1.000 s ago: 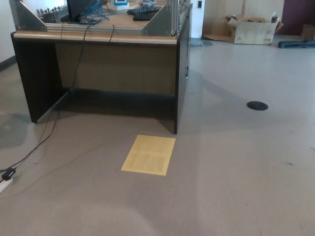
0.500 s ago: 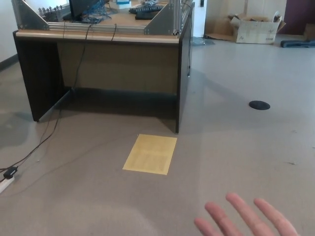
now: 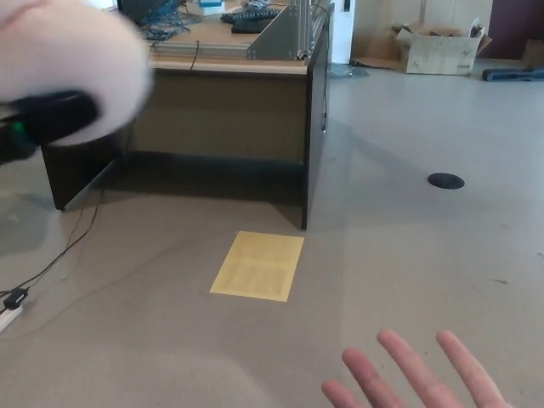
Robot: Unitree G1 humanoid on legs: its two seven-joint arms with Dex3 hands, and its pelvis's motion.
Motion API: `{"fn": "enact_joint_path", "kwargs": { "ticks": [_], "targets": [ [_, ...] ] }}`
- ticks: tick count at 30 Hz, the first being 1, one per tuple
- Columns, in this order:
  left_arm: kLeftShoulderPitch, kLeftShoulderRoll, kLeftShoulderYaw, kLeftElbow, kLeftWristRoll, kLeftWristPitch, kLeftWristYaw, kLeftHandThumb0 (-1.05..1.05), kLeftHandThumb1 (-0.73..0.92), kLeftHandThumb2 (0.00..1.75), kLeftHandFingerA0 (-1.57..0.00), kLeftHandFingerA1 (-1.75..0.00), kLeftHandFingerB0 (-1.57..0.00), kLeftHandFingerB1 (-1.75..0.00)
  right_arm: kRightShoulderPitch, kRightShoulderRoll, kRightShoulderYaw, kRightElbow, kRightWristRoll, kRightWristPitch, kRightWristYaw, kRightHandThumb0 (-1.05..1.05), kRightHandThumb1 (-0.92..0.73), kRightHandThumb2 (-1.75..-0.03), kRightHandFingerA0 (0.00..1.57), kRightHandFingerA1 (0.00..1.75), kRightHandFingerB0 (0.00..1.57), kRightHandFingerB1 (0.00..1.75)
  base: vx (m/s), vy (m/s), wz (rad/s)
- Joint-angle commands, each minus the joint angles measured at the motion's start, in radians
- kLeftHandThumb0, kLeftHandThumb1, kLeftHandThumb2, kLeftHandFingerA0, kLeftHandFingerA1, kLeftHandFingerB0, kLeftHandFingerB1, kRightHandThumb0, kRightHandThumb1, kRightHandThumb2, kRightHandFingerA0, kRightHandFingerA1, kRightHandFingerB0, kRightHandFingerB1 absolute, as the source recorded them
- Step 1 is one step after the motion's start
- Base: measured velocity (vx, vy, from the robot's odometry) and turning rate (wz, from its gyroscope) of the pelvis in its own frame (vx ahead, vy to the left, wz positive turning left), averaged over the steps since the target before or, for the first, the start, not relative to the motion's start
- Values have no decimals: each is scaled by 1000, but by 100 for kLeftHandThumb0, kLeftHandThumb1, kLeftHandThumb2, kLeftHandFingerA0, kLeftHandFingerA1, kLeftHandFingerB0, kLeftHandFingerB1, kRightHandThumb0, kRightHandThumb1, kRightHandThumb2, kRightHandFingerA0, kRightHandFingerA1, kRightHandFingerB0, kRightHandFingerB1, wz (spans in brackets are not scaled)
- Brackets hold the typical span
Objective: The robot extends its left hand to pick up an emotional support dumpling from the palm of a person and brings its hand down by its side. Then it extends its arm again to hand the dumpling back to the person.
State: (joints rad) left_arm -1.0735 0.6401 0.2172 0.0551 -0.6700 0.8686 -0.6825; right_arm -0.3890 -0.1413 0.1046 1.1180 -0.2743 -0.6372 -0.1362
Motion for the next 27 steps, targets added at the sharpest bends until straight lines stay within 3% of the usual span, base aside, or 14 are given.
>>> {"fn": "enact_joint_path", "kwargs": {
  "ticks": [1,5,8,13,14,20,25,26,27],
  "targets": [
    [-333,-125,-403,-39,181,-110,-165,-21,60,56,-111,-85,-91,-59,-22,-8,-19,1,15,2,-34,-56,-57,-90,70,67,40,51,0,0,0],
    [-404,-181,-546,-57,237,-124,-183,-23,60,58,-113,-85,-99,-59,-33,-15,-20,-6,15,16,-26,-56,-57,-90,70,66,40,50,0,0,0],
    [-435,-225,-613,-56,240,-114,-196,-18,60,58,-112,-92,-98,-62,-45,-12,-23,-4,21,25,-17,-56,-57,-90,71,67,40,50,0,0,0],
    [-425,-266,-699,-82,272,-171,-216,-16,63,59,-113,-89,-99,-59,-55,-16,-18,4,13,20,-17,-56,-57,-90,71,67,41,51,0,0,0],
    [-415,-277,-724,-102,276,-170,-216,-16,65,60,-108,-92,-98,-60,-54,-14,-17,9,11,9,-18,-52,-71,-62,77,57,47,36,0,0,0],
    [-335,-295,-780,-221,298,-125,-175,-10,64,78,-95,-91,-93,-77,-78,-2,-15,17,13,5,-7,-45,-70,-61,77,59,50,37,0,0,0],
    [-302,-294,-804,-267,342,-134,-172,-10,68,81,-94,-95,-91,-83,-104,3,-11,22,12,16,6,-46,-70,-61,74,57,49,37,0,0,0],
    [-292,-294,-825,-285,364,-149,-168,-12,69,79,-93,-96,-90,-85,-115,10,-2,-3,-2,133,-10,-53,-71,-62,65,51,70,48,0,0,0],
    [-287,-295,-831,-298,375,-150,-167,-13,68,78,-93,-96,-90,-86,-119,8,6,-15,-12,158,-9,-52,-74,-62,73,54,69,47,0,0,0]
  ]
}}
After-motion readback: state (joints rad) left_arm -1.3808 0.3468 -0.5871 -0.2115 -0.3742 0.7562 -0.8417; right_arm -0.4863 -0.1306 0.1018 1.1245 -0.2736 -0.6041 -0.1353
